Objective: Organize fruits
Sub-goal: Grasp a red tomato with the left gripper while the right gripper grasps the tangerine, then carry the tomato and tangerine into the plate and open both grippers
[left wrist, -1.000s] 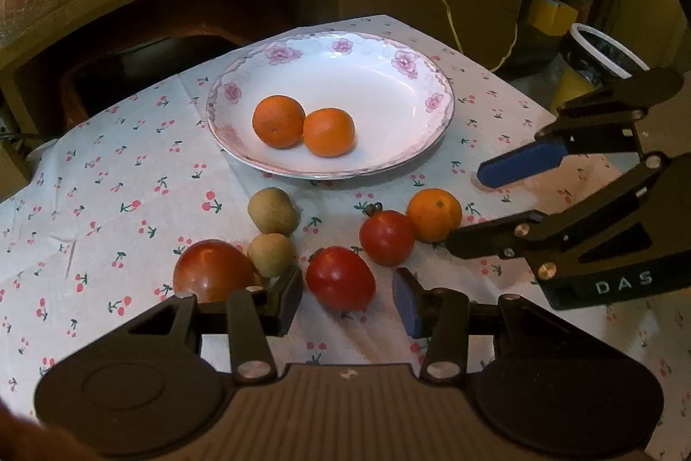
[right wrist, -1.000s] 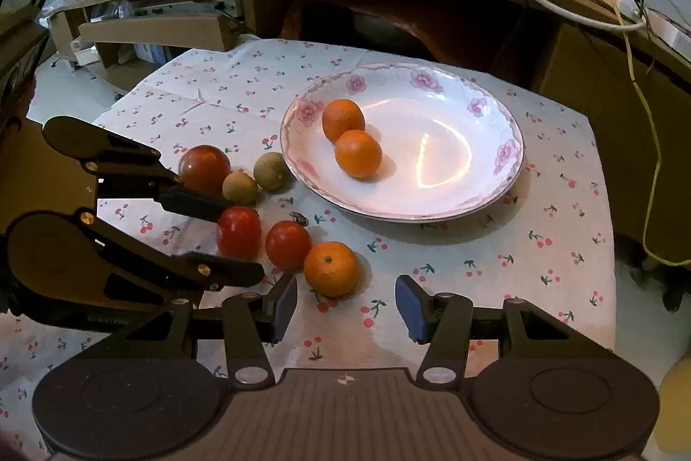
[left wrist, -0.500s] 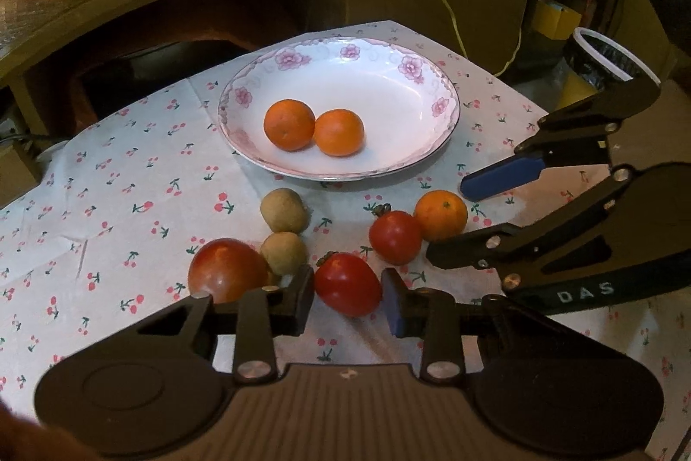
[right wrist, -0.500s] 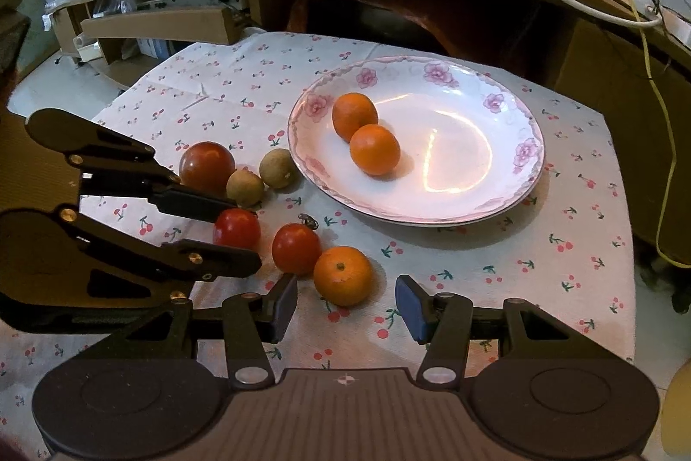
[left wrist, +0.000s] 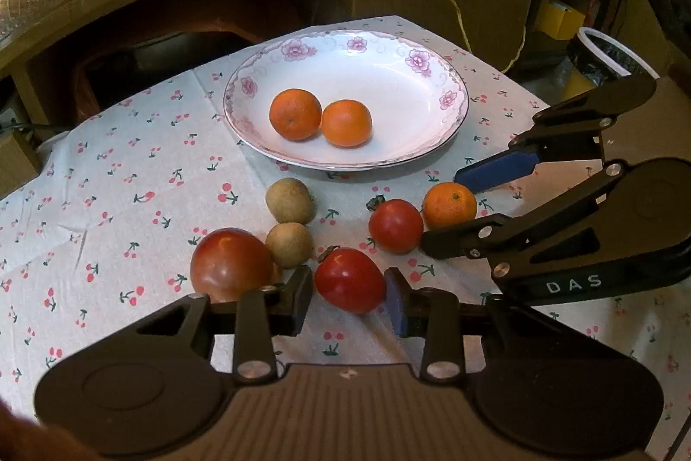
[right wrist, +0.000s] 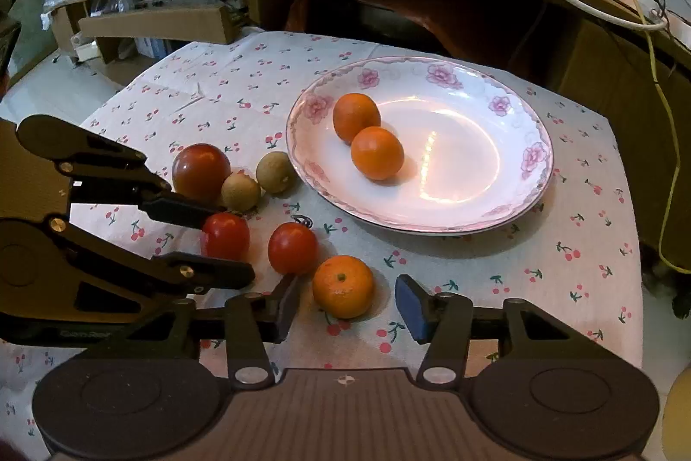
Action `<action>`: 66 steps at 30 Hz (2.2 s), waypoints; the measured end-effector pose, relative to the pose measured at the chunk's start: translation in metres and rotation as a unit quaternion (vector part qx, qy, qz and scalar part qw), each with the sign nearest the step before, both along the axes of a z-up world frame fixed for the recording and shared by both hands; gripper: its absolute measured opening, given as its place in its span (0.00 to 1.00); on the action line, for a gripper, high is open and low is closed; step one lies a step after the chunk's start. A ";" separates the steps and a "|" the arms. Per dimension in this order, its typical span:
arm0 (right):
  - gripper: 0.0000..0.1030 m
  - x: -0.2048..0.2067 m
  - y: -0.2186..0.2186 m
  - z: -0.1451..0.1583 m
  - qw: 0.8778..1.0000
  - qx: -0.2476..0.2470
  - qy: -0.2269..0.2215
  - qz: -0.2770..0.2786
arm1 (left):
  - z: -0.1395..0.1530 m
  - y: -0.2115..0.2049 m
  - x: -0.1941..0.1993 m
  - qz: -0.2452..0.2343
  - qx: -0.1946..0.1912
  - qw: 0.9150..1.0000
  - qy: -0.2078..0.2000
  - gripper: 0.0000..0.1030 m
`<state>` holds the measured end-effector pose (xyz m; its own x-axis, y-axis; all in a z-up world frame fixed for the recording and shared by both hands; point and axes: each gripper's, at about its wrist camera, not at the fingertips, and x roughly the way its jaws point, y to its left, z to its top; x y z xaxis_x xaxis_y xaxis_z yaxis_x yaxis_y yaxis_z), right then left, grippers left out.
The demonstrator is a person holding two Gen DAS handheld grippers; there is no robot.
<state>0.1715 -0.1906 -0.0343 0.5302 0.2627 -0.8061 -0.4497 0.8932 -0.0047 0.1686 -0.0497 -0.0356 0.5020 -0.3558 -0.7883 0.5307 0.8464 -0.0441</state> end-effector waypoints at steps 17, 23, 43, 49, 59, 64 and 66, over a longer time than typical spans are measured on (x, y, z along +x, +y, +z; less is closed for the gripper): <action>0.29 -0.003 0.003 0.011 1.000 -0.001 -0.005 -0.002 | 0.006 0.001 0.002 0.004 -0.005 1.000 -0.004 0.38; 0.29 -0.005 0.003 0.014 1.000 0.003 -0.008 -0.003 | 0.010 -0.001 0.003 0.005 -0.008 1.000 -0.009 0.38; 0.29 0.004 -0.008 0.033 0.998 0.029 -0.036 -0.030 | 0.038 -0.012 0.024 0.024 -0.021 0.998 -0.050 0.37; 0.29 0.016 -0.013 0.035 0.997 0.030 -0.048 -0.049 | 0.038 -0.017 0.040 0.038 -0.029 0.998 -0.048 0.37; 0.29 0.033 -0.018 0.028 0.996 0.022 -0.053 -0.064 | 0.028 -0.024 0.058 0.046 -0.025 0.998 -0.043 0.37; 0.29 0.036 -0.016 0.023 0.997 0.013 -0.050 -0.064 | 0.023 -0.025 0.059 0.050 -0.018 0.998 -0.040 0.37; 0.29 0.037 -0.016 0.022 0.996 0.013 -0.051 -0.066 | 0.023 -0.025 0.060 0.052 -0.016 0.998 -0.042 0.37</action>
